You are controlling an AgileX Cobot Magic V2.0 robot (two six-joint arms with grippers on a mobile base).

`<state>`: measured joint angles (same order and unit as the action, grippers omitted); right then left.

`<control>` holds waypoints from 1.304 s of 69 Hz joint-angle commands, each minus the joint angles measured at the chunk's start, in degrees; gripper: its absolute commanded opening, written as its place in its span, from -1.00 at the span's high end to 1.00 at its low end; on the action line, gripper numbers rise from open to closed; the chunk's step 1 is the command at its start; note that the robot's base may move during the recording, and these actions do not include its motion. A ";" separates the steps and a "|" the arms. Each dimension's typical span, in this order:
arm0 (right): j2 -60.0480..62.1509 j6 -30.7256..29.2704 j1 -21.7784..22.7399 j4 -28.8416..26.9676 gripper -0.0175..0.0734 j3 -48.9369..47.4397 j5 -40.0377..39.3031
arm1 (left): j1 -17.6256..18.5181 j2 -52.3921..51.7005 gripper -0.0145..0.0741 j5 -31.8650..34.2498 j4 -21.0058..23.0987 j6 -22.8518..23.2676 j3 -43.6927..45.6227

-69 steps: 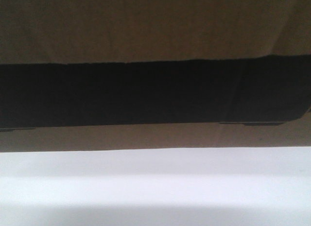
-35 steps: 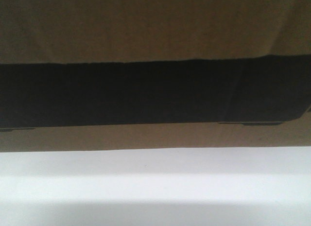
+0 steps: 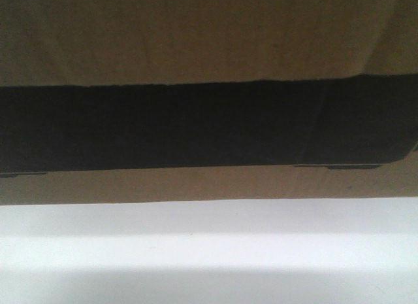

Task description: Grab box from left shelf to table start

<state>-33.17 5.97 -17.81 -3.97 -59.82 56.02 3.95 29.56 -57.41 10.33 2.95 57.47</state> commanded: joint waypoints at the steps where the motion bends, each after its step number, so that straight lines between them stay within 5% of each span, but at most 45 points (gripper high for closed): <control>1: -0.10 -1.30 -0.19 -0.13 0.46 -1.82 -5.91 | 0.39 0.11 0.91 11.03 4.09 1.80 2.38; 90: -0.34 -1.23 -0.19 -0.62 0.46 -1.82 -6.87 | 1.59 0.22 0.91 14.28 5.73 1.73 2.38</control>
<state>-33.17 5.97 -17.81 -3.86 -59.82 55.47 4.84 29.56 -56.29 10.23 2.95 57.47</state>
